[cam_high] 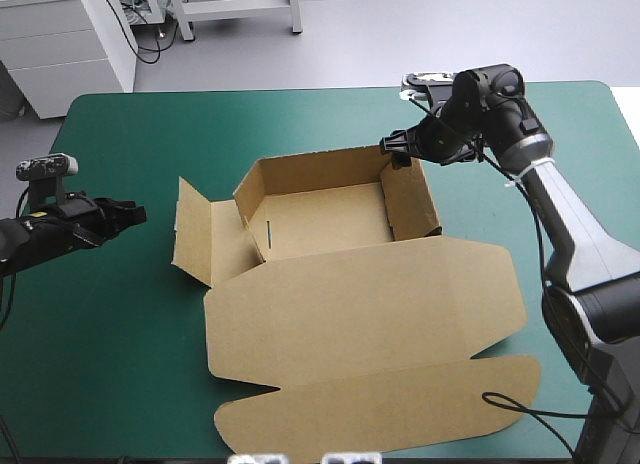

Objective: Fold the box

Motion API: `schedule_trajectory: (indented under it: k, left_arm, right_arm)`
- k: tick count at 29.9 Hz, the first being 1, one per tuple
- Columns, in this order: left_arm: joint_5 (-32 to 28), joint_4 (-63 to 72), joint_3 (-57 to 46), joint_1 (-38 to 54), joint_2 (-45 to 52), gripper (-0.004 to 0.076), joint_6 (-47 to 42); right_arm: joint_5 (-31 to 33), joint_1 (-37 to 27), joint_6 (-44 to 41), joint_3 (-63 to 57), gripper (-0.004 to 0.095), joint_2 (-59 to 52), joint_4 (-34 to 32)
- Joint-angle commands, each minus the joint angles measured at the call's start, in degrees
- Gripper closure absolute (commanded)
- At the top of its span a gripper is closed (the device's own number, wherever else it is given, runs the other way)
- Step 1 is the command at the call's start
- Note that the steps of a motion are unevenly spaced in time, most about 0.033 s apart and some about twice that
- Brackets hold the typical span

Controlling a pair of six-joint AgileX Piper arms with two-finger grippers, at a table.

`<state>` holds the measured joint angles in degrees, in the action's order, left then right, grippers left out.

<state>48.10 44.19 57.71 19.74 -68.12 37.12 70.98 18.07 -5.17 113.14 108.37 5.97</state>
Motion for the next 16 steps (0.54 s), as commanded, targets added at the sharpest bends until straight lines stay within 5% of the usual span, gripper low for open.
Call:
schedule_trajectory:
  k: [1,16]
  left_arm:
    - [-1.0,2.7,1.6,-0.2,1.1,0.0716,0.1]
    - [-0.9,3.0,1.6,-0.2,1.1,0.0716,0.1]
  right_arm:
    - [0.6,-0.1,0.1,-3.4,0.017,-7.7,0.5]
    - [0.5,-0.1,0.3,-13.1,0.017,-7.8,-1.3]
